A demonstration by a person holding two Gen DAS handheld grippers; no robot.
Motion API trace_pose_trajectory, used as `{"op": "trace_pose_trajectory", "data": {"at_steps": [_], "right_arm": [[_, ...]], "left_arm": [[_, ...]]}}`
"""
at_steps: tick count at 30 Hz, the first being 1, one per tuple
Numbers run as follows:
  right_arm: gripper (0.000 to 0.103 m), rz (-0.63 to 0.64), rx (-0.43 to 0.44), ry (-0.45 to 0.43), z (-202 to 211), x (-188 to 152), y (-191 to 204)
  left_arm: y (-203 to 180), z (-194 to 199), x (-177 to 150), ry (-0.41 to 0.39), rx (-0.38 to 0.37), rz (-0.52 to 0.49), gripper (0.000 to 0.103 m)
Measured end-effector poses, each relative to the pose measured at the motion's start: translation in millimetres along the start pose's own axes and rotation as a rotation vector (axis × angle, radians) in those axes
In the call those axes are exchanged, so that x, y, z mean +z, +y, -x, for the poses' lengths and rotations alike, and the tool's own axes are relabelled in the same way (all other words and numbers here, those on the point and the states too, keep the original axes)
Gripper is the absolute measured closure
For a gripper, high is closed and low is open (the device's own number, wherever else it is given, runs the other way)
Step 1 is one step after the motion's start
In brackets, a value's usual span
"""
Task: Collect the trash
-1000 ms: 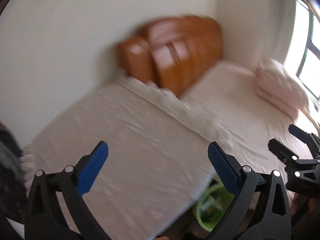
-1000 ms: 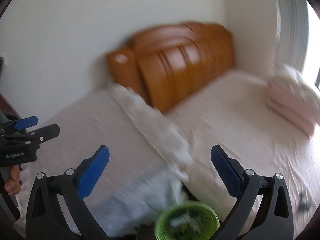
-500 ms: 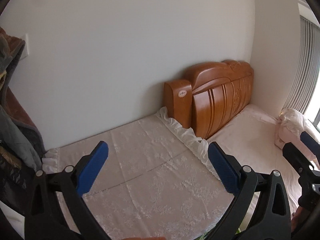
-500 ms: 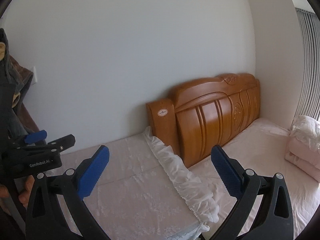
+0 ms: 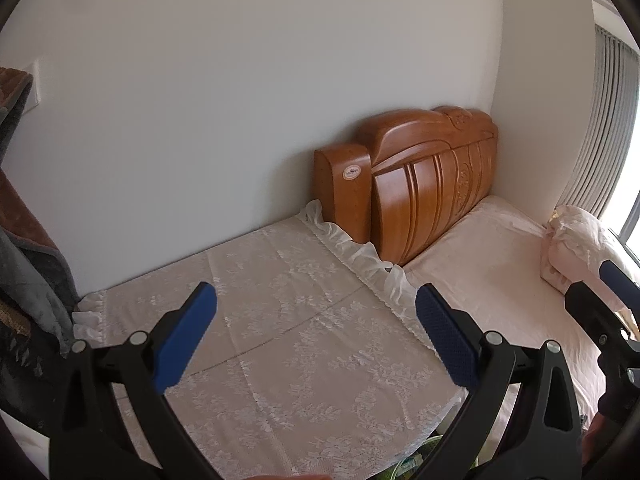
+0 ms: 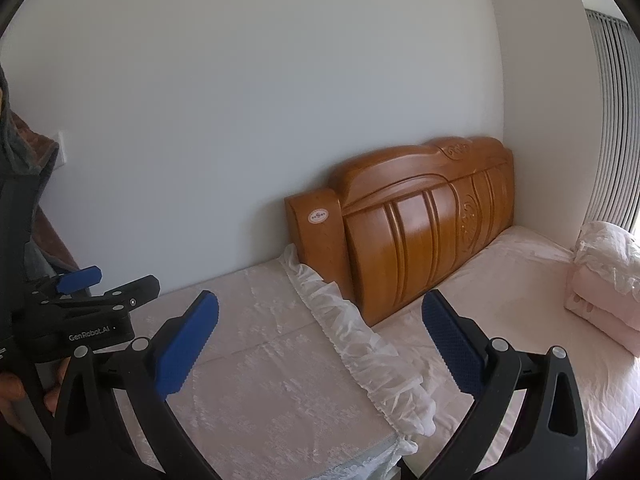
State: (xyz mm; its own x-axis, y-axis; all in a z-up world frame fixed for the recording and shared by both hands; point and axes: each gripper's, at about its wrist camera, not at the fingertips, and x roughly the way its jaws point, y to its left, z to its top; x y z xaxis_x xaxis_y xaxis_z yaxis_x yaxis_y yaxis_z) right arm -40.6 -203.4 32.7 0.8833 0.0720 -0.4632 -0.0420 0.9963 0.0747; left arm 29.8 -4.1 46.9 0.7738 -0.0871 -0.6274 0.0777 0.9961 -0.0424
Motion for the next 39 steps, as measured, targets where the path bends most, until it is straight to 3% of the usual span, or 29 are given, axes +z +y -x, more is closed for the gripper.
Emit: {"op": "trace_pose_trajectory", "data": {"at_steps": [39], "right_arm": [[0.002, 0.002, 0.009, 0.011, 0.9, -2.3, 3.0]], "left_arm": [[-5.2, 1.0, -0.1, 0.012, -0.008, -0.014, 0.008]]}}
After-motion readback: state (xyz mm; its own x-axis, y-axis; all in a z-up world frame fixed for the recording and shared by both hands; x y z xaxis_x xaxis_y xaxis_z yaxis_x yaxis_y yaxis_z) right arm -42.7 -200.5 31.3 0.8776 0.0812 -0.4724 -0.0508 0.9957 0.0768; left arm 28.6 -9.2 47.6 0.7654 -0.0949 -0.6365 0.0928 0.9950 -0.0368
